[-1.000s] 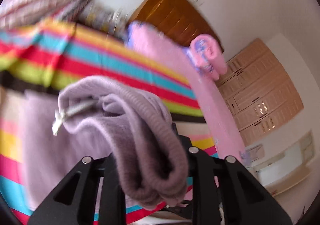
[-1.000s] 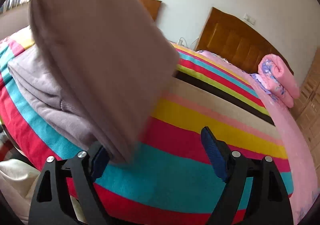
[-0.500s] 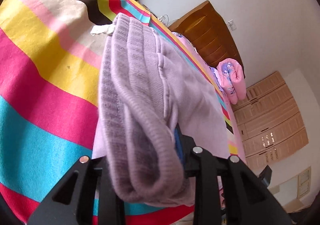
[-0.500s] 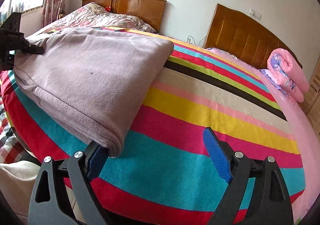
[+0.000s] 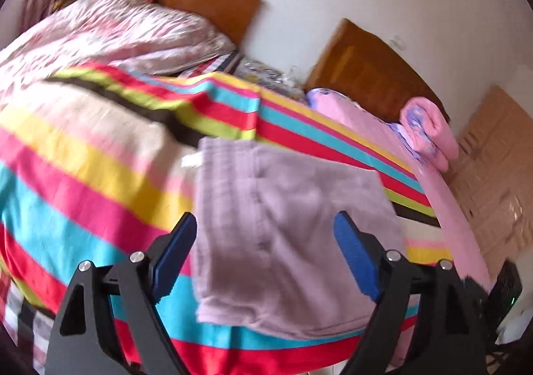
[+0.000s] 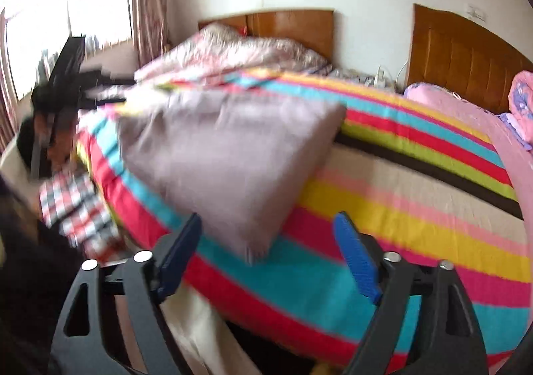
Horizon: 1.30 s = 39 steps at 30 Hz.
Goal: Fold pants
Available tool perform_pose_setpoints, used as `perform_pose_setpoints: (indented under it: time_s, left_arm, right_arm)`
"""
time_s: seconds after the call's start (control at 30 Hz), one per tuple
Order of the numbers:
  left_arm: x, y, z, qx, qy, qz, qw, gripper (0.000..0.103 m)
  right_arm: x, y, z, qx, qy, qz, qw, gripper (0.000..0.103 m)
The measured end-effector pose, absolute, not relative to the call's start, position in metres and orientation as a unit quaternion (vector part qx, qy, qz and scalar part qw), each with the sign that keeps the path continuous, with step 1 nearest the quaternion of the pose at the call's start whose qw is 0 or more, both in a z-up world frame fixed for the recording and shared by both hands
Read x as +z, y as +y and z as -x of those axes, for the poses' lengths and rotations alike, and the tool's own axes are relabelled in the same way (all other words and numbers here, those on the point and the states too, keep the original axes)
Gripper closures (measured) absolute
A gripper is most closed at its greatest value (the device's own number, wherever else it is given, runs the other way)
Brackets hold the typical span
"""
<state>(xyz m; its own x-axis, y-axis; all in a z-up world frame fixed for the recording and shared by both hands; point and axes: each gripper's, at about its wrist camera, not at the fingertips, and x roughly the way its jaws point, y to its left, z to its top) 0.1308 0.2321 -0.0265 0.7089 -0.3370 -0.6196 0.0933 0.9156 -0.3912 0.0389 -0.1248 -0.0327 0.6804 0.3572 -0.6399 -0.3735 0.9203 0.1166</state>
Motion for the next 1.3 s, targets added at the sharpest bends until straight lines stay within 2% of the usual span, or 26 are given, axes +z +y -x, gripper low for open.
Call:
perform_pose_setpoints:
  time_s: [0.03,0.1,0.3,0.33,0.4,0.5,0.57,0.63,0.77,0.9,1.0,1.13,1.23,1.3]
  left_arm:
    - [-0.023,0.219,-0.134,-0.132,0.362,0.152,0.91,0.018]
    - [-0.026,0.184,-0.141,-0.154,0.364,0.1,0.913,0.018]
    - [-0.079,0.145,-0.152,-0.121,0.407,-0.004,0.905,0.017]
    - [-0.088,0.149,-0.149,-0.124,0.403,-0.009,0.907,0.017]
    - [-0.095,0.15,-0.147,-0.139,0.391,-0.023,0.91,0.017]
    - [-0.097,0.16,-0.143,-0.149,0.391,-0.013,0.908,0.017]
    - [-0.096,0.161,-0.143,-0.154,0.391,-0.004,0.907,0.013]
    - [-0.096,0.16,-0.146,-0.154,0.389,-0.001,0.908,0.01]
    - [-0.092,0.156,-0.142,-0.151,0.391,-0.004,0.908,0.008]
    - [-0.092,0.158,-0.142,-0.155,0.395,-0.005,0.906,0.008]
    - [-0.093,0.156,-0.14,-0.156,0.395,-0.014,0.905,0.008]
    - [-0.091,0.161,-0.14,-0.163,0.394,0.001,0.904,0.008]
    - [-0.08,0.162,-0.139,-0.163,0.392,0.018,0.905,0.008]
    - [-0.066,0.164,-0.14,-0.174,0.377,0.034,0.909,0.008]
  right_arm:
    - [-0.031,-0.122,-0.048,0.203,0.341,-0.001,0.918,0.04]
    - [-0.03,-0.111,-0.065,0.213,0.336,-0.009,0.918,0.042]
    - [-0.059,-0.054,-0.09,0.196,0.352,0.112,0.908,0.042]
    - [-0.065,-0.054,-0.09,0.18,0.361,0.131,0.905,0.039]
    - [-0.059,-0.084,-0.088,0.066,0.352,0.135,0.924,0.039]
    - [-0.041,-0.158,-0.081,-0.114,0.358,0.073,0.924,0.038]
    - [-0.036,-0.179,-0.078,-0.125,0.37,0.048,0.919,0.038]
    - [-0.031,-0.176,-0.079,-0.102,0.363,0.039,0.925,0.035]
    - [-0.034,-0.117,-0.09,0.075,0.355,0.034,0.931,0.029]
    - [-0.055,-0.05,-0.099,0.169,0.366,0.116,0.908,0.029]
    - [-0.064,-0.051,-0.101,0.137,0.378,0.15,0.903,0.025]
    - [-0.058,-0.121,-0.096,-0.111,0.38,0.148,0.906,0.025]
    - [-0.052,-0.159,-0.097,-0.136,0.398,0.075,0.904,0.025]
    - [-0.043,-0.151,-0.098,-0.072,0.378,0.035,0.922,0.023]
